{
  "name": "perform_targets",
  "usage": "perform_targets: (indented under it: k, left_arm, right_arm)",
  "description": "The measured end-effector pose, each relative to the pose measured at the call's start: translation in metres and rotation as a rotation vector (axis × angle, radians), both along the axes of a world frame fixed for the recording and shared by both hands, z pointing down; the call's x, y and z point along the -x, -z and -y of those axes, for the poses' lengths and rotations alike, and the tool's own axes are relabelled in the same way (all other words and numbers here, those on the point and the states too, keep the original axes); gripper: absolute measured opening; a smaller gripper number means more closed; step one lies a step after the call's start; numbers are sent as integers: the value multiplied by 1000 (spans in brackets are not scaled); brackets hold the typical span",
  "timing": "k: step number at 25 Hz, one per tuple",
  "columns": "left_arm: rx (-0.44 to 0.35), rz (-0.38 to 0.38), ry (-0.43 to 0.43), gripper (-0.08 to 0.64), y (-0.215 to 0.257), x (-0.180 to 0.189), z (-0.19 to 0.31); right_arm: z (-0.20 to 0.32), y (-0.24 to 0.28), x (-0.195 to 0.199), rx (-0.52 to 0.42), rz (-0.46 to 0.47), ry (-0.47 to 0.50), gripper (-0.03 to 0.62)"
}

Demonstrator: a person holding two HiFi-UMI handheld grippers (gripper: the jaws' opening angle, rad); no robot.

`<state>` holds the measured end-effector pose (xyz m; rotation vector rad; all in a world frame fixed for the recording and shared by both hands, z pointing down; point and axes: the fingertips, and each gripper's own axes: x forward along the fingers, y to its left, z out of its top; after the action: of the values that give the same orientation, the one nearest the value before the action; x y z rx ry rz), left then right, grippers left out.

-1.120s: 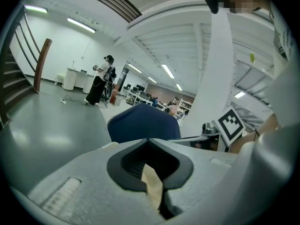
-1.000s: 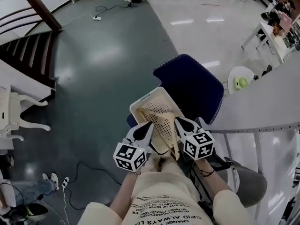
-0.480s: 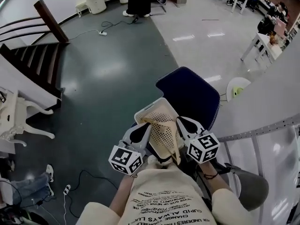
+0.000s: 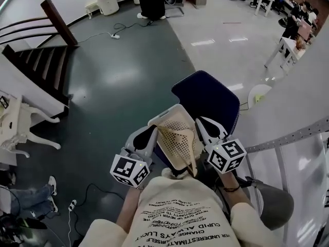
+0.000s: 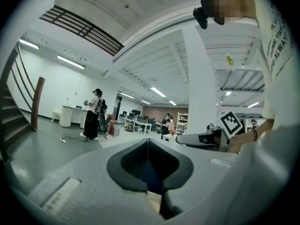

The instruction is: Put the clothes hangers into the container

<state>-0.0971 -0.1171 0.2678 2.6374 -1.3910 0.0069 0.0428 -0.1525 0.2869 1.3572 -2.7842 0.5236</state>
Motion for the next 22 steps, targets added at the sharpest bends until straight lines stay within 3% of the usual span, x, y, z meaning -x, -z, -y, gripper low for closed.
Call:
perform_targets:
  k: [22]
  left_arm:
    - [-21,25,107,23,6,29,-7]
  right_arm:
    - [-7,21,-9,-76,-29,-23,2]
